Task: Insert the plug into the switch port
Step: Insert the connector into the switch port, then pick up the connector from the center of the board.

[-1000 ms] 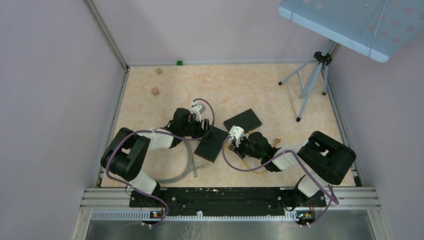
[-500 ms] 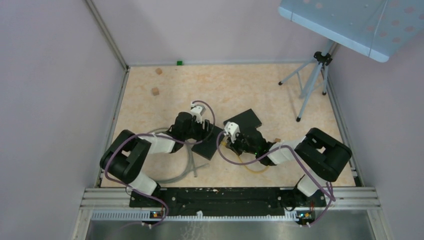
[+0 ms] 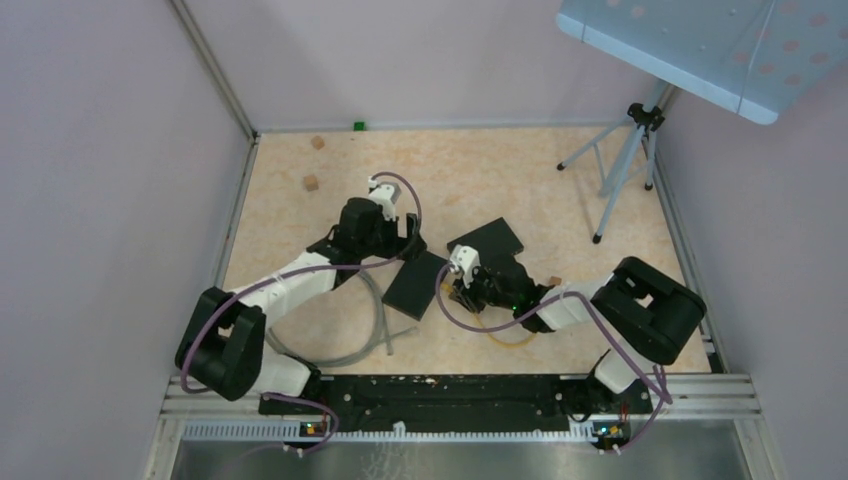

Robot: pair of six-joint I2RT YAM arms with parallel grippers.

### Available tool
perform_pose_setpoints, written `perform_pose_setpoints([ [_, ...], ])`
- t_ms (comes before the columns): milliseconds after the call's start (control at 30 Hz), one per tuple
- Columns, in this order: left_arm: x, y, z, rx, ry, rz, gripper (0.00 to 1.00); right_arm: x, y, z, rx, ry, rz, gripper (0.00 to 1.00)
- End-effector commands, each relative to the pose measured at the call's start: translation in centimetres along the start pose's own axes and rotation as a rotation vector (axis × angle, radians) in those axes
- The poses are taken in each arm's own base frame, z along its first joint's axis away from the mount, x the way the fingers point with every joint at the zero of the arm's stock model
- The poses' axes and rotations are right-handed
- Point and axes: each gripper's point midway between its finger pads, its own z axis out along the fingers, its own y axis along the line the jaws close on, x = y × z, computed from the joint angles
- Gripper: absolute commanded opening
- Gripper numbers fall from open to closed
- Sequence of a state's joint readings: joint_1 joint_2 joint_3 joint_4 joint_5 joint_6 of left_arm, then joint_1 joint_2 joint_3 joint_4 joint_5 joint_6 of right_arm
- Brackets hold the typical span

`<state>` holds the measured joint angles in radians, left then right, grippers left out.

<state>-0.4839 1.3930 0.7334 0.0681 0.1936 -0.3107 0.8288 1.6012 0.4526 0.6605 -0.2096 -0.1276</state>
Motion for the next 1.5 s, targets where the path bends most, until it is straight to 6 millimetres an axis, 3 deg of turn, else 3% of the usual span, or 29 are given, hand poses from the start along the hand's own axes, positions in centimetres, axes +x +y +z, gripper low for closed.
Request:
perform_pose_setpoints([
  [0, -3.0, 2.7, -3.2, -0.210, -0.073, -0.025, 0.99, -2.6, -0.3, -0.8, 0.024, -0.055, 0.024, 0.30],
  [67, -2.9, 4.4, -5.1, -0.326, -0.082, -0.073, 0.99, -2.9, -0.6, -1.4, 0.044, -0.038, 0.041, 0.33],
  [167, -2.2, 5.2, -7.4, -0.402, -0.089, -0.134, 0.99, -3.9, -1.3, -2.4, 0.104, -0.025, 0.107, 0.36],
  [400, 3.2, 7.5, -11.1, -0.587, -0.042, -0.388, 0.99, -6.8, -2.7, -6.0, 0.271, -0.022, 0.398, 0.40],
  [533, 4.5, 6.6, -10.4, -0.539, -0.035, -0.499, 0.99, -6.7, -3.7, -8.2, 0.396, 0.039, 0.547, 0.47],
  [767, 6.1, 7.1, -9.3, -0.594, 0.014, -0.595, 0.99, -4.7, -5.5, -12.8, 0.630, 0.281, 0.595, 0.61],
  [1100, 7.9, 7.7, -6.8, -0.632, 0.072, -0.670, 0.99, -4.5, -3.7, -13.9, 0.537, 0.187, 0.647, 0.63],
  [1300, 8.8, 8.4, -5.6, -0.692, 0.121, -0.690, 0.97, -2.9, -4.2, -14.3, 0.579, 0.213, 0.616, 0.64],
  [1467, 11.2, 8.8, -5.5, -0.760, 0.224, -0.702, 0.91, -0.8, -4.3, -13.9, 0.603, 0.249, 0.609, 0.64],
])
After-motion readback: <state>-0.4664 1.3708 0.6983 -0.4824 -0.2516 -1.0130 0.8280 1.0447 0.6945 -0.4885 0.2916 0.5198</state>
